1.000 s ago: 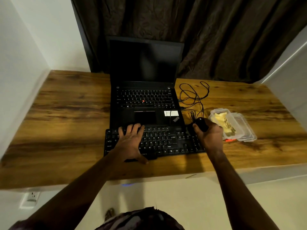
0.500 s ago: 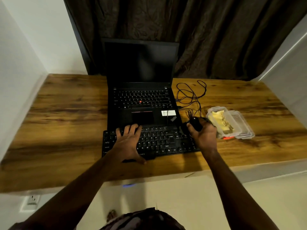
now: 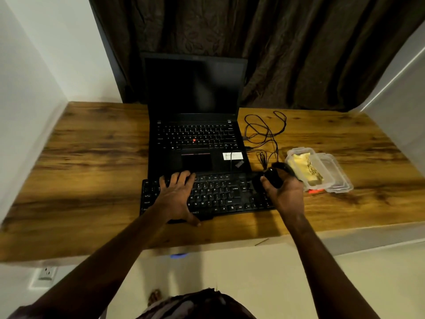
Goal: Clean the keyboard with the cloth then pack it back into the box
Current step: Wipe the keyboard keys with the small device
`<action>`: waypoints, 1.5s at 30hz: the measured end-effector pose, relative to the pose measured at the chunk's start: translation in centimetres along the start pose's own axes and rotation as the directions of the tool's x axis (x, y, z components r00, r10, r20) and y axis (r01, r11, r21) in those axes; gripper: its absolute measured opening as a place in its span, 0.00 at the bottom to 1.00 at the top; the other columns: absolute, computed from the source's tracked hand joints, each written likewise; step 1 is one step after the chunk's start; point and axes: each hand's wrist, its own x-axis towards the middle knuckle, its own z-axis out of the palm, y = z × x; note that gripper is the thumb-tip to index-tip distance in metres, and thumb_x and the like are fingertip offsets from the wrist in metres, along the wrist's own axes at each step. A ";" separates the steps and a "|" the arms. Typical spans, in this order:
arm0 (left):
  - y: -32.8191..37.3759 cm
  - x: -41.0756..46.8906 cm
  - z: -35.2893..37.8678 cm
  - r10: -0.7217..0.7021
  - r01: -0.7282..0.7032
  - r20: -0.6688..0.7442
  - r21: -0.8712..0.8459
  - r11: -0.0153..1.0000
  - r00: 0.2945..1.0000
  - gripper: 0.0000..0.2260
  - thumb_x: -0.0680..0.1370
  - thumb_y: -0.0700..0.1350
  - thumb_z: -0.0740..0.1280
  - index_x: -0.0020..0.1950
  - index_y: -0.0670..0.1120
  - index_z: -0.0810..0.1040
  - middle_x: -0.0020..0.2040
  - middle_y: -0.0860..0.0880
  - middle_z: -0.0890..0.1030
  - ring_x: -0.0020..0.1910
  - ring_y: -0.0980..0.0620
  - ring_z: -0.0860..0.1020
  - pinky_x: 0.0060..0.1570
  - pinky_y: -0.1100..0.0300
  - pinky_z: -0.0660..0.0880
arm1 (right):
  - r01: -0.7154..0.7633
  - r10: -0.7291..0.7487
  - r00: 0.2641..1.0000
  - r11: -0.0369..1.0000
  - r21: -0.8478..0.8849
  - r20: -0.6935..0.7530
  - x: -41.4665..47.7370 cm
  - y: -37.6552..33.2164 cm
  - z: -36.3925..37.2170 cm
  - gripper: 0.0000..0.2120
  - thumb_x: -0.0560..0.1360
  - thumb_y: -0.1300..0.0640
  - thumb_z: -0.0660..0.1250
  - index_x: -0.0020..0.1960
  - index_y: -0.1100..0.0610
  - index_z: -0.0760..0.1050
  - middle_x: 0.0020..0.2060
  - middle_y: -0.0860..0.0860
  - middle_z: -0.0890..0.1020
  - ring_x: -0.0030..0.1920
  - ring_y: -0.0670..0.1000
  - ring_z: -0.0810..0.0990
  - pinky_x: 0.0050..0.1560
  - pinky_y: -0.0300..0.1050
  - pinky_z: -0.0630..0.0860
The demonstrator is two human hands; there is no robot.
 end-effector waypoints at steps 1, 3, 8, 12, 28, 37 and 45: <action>0.0 0.0 0.0 -0.002 0.002 0.000 0.000 1.000 1.000 0.69 0.53 0.75 0.74 0.81 0.49 0.41 0.79 0.47 0.48 0.77 0.43 0.48 0.73 0.31 0.44 | 0.014 -0.014 0.999 1.000 -0.015 -0.029 0.0 0.4 -0.3 0.16 0.74 0.49 0.72 0.59 0.56 0.79 0.52 0.49 0.83 0.53 0.49 0.81 0.53 0.33 0.77; 0.0 0.1 0.0 -0.005 0.005 0.002 0.000 1.000 1.000 0.68 0.53 0.75 0.74 0.81 0.49 0.41 0.79 0.47 0.47 0.77 0.43 0.48 0.73 0.32 0.43 | 0.044 -0.049 0.997 0.996 -0.083 -0.056 -0.2 0.4 -0.4 0.19 0.75 0.46 0.71 0.60 0.56 0.78 0.53 0.53 0.84 0.55 0.53 0.81 0.56 0.44 0.78; 0.0 0.1 0.1 0.003 -0.003 -0.006 0.009 1.000 1.000 0.69 0.53 0.75 0.74 0.81 0.49 0.41 0.79 0.48 0.47 0.77 0.43 0.48 0.73 0.31 0.44 | 0.029 -0.022 0.996 0.996 -0.086 0.083 -1.6 -2.0 1.7 0.16 0.76 0.48 0.70 0.61 0.54 0.77 0.50 0.49 0.82 0.46 0.39 0.77 0.42 0.32 0.75; -0.1 0.1 0.0 0.004 -0.004 0.002 0.005 1.000 1.000 0.68 0.53 0.76 0.73 0.81 0.49 0.40 0.79 0.48 0.47 0.77 0.43 0.47 0.73 0.31 0.44 | 0.028 -0.028 0.991 1.000 0.002 0.134 -1.5 -1.9 2.4 0.18 0.75 0.47 0.71 0.62 0.52 0.76 0.51 0.49 0.84 0.51 0.47 0.82 0.49 0.41 0.82; 0.0 -0.2 -0.3 0.005 -0.005 -0.001 0.016 1.000 1.000 0.67 0.54 0.75 0.74 0.81 0.48 0.42 0.79 0.47 0.47 0.77 0.44 0.48 0.73 0.32 0.45 | 0.228 -0.212 0.970 0.963 -0.140 0.123 2.2 3.5 -3.6 0.19 0.73 0.67 0.71 0.63 0.57 0.75 0.50 0.52 0.79 0.50 0.54 0.78 0.42 0.34 0.72; 0.2 -0.1 -0.2 -0.005 0.005 0.005 0.040 0.999 1.000 0.68 0.54 0.75 0.73 0.80 0.48 0.41 0.79 0.48 0.47 0.77 0.44 0.47 0.72 0.30 0.46 | 0.242 -0.182 0.835 0.969 -0.050 0.519 3.9 3.5 -6.6 0.21 0.73 0.69 0.71 0.65 0.60 0.75 0.54 0.54 0.80 0.53 0.49 0.78 0.44 0.23 0.72; 0.6 -0.4 -0.6 -0.011 0.011 0.009 0.022 1.000 1.000 0.67 0.55 0.73 0.75 0.81 0.48 0.42 0.79 0.47 0.48 0.77 0.43 0.48 0.72 0.30 0.46 | 0.344 -0.341 0.870 0.937 0.057 0.357 5.6 3.1 -4.2 0.19 0.75 0.67 0.69 0.62 0.51 0.75 0.53 0.54 0.81 0.55 0.55 0.80 0.55 0.55 0.80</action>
